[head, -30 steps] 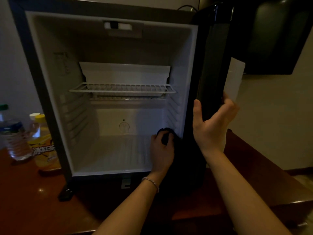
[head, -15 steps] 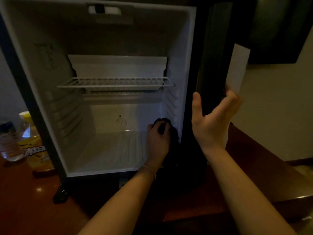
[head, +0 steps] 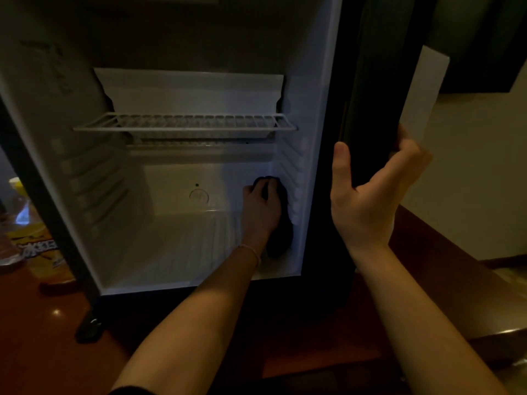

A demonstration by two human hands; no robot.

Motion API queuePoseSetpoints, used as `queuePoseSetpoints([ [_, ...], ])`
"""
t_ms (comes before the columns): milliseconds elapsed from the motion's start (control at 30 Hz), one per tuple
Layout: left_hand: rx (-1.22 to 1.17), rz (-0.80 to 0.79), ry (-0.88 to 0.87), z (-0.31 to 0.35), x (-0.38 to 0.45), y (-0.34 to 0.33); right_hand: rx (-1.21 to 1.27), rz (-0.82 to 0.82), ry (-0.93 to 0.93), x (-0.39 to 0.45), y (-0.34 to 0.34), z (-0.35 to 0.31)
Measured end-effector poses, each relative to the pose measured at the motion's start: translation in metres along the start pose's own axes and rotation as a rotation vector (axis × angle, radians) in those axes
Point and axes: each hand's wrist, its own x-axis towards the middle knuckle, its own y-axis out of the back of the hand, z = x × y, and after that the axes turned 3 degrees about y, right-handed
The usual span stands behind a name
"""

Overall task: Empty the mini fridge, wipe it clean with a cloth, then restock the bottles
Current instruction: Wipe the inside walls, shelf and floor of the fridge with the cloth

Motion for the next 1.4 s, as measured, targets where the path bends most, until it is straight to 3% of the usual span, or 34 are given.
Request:
queuePoseSetpoints([
  [333, -0.045, -0.015, -0.133, 0.001, -0.064, 0.007, -0.015, -0.018, -0.044, 0.000, 0.004, -0.007],
  [600, -0.070, 0.021, -0.123, 0.004, -0.088, 0.008, -0.012, -0.026, -0.054, 0.000, 0.005, -0.009],
  [1400, -0.052, -0.039, -0.135, -0.020, 0.020, -0.001, 0.019, -0.041, 0.003, 0.000, 0.005, -0.007],
])
